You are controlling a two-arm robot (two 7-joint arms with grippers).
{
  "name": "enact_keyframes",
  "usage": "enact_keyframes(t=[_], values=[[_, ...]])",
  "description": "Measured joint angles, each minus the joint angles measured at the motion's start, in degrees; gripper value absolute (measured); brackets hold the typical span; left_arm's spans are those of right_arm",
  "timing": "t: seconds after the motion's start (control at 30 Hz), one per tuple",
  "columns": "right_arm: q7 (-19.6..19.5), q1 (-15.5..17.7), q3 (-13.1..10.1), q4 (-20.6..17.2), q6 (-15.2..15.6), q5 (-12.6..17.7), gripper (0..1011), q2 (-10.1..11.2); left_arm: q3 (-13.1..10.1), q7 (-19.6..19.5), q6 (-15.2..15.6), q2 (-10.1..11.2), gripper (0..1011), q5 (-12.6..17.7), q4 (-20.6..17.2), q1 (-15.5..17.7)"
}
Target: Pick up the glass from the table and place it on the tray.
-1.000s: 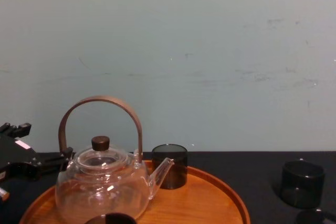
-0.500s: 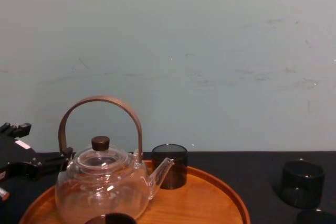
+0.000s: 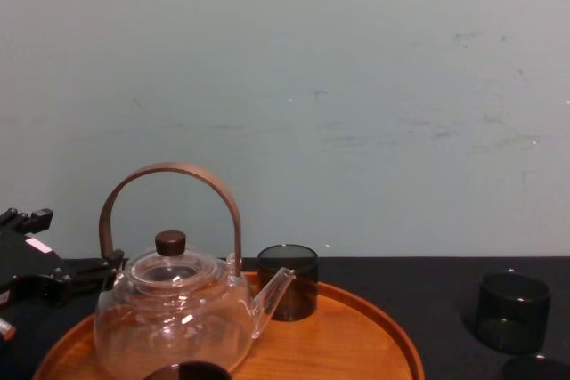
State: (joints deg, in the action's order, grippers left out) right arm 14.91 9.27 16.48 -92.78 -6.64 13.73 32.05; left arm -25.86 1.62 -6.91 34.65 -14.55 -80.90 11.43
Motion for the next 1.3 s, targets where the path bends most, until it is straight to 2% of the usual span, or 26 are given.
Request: enact_keyframes(t=[0.8,1.3], values=[[2.43,-0.96,-1.93,3.02,1.22,-1.92,1002,-3.41,0.00,0.00,0.00,0.00,1009,0.00,0.00,0.00],[4.70,-4.87,-2.11,7.07,1.59,-4.09,1002,-6.43,0.00,0.00,0.00,0.00,1010,0.00,0.00,0.00]])
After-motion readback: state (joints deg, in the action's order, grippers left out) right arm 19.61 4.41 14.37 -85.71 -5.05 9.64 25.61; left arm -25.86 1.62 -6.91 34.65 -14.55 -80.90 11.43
